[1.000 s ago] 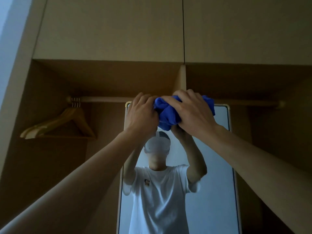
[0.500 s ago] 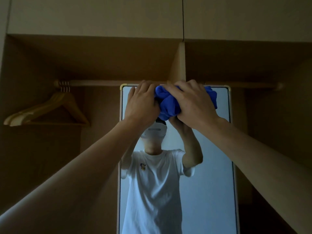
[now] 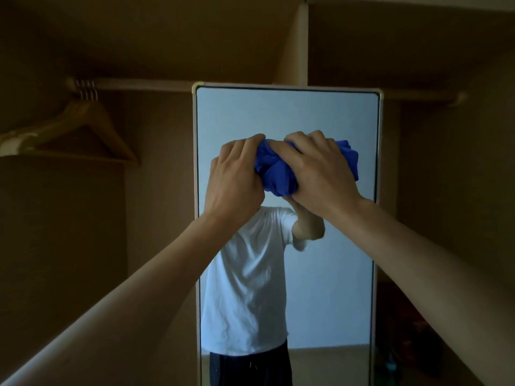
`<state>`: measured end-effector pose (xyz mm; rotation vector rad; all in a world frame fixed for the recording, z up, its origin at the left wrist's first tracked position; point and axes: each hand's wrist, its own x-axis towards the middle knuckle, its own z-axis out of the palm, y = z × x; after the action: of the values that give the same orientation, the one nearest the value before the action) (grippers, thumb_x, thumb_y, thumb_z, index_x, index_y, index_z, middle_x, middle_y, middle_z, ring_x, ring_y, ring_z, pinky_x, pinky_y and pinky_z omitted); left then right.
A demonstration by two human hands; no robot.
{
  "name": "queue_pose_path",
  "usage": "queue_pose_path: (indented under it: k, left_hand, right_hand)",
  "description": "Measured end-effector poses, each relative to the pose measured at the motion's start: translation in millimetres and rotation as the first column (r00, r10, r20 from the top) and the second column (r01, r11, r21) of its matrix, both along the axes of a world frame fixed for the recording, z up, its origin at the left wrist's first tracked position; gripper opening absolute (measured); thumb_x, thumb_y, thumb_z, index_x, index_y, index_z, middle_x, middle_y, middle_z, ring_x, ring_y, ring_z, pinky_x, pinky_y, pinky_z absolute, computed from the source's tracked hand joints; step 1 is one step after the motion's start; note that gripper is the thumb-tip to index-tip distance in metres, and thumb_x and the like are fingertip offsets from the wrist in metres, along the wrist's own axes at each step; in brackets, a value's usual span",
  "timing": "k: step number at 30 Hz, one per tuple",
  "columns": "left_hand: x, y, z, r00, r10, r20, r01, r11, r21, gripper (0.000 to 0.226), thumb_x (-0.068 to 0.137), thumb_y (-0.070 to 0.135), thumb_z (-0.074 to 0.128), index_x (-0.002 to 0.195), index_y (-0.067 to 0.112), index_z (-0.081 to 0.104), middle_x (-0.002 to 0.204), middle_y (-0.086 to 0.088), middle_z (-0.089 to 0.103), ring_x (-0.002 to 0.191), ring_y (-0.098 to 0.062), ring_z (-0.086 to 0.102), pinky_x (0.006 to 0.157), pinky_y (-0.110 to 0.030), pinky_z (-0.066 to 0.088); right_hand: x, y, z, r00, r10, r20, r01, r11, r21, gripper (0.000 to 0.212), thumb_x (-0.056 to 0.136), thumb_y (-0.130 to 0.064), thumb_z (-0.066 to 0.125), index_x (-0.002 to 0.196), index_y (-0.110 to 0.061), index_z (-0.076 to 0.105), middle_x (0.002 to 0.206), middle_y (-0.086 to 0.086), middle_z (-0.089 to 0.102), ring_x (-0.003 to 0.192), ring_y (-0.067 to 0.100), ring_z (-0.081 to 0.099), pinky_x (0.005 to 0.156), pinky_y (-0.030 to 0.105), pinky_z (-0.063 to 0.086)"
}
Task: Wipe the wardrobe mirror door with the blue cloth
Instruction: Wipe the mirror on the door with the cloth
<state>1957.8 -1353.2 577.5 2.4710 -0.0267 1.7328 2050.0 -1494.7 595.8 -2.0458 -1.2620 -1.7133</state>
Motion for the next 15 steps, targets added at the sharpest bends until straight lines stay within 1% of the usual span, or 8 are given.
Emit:
queue_pose_path:
  k: [2,4,7,9,11,12,15]
  left_hand:
    - [-3,-1,-13,1.000,-0.011,-0.010,0.011,1.000,-0.013,0.056,0.091,0.000,0.057,0.144,0.014,0.050,0.140,-0.004,0.058,0.132,-0.028,0.045,0.108,-0.045,0.039]
    - [-6,-2,-26,1.000,-0.021,-0.022,0.020,0.999,-0.029,0.054,0.091,-0.001,0.055,0.143,0.012,0.050,0.138,-0.005,0.059,0.130,-0.029,0.046,0.107,-0.047,0.040]
    - [-9,-5,-44,0.999,-0.027,-0.039,0.026,0.999,-0.041,0.054,0.090,-0.001,0.053,0.143,0.012,0.050,0.137,-0.006,0.059,0.128,-0.029,0.046,0.105,-0.044,0.040]
    - [-10,-5,-55,0.999,-0.021,-0.046,0.019,0.999,-0.045,0.054,0.089,-0.002,0.051,0.142,0.012,0.051,0.136,-0.006,0.060,0.126,-0.029,0.047,0.102,-0.043,0.041]
    - [-12,-7,-66,0.998,-0.022,-0.061,0.019,0.998,-0.055,0.054,0.088,-0.003,0.051,0.140,0.010,0.053,0.134,-0.006,0.061,0.124,-0.031,0.049,0.100,-0.046,0.043]
    - [-12,-8,-72,0.997,-0.027,-0.067,0.022,0.998,-0.062,0.054,0.087,-0.003,0.052,0.139,0.010,0.054,0.134,-0.007,0.062,0.124,-0.031,0.049,0.100,-0.047,0.043]
    - [-13,-11,-91,0.996,-0.036,-0.084,0.028,0.996,-0.088,0.056,0.086,-0.004,0.053,0.141,0.010,0.054,0.137,-0.007,0.060,0.127,-0.031,0.049,0.102,-0.045,0.042]
  right_hand:
    - [-3,-1,-14,1.000,0.021,-0.009,-0.021,1.000,0.014,0.049,0.091,-0.040,0.057,0.136,-0.020,0.054,0.117,0.005,0.062,0.099,0.031,0.056,0.087,0.044,0.046]
    - [-7,-3,-27,0.999,0.042,-0.034,-0.041,0.999,0.011,0.053,0.090,-0.046,0.046,0.136,-0.020,0.056,0.116,0.005,0.062,0.097,0.031,0.055,0.086,0.044,0.046]
    - [-9,-3,-45,0.996,0.059,-0.073,-0.061,0.998,-0.012,0.059,0.088,-0.042,0.032,0.136,-0.018,0.056,0.118,0.006,0.062,0.098,0.032,0.055,0.086,0.044,0.046]
    - [-9,-4,-56,0.995,0.047,-0.087,-0.049,0.999,-0.017,0.058,0.088,-0.038,0.032,0.137,-0.018,0.055,0.121,0.006,0.061,0.100,0.032,0.054,0.087,0.044,0.045]
    - [-8,-4,-68,0.996,0.021,-0.091,-0.022,1.000,-0.015,0.049,0.094,-0.036,0.046,0.139,-0.020,0.054,0.123,0.004,0.061,0.103,0.031,0.054,0.090,0.043,0.044]
    - [-7,-4,-75,0.995,0.016,-0.094,-0.017,1.000,-0.015,0.048,0.094,-0.036,0.051,0.139,-0.020,0.054,0.124,0.004,0.061,0.104,0.030,0.055,0.091,0.042,0.044]
    - [-6,-4,-94,0.993,0.027,-0.111,-0.030,0.999,-0.022,0.051,0.091,-0.036,0.044,0.138,-0.018,0.055,0.123,0.006,0.061,0.104,0.032,0.055,0.092,0.044,0.044]
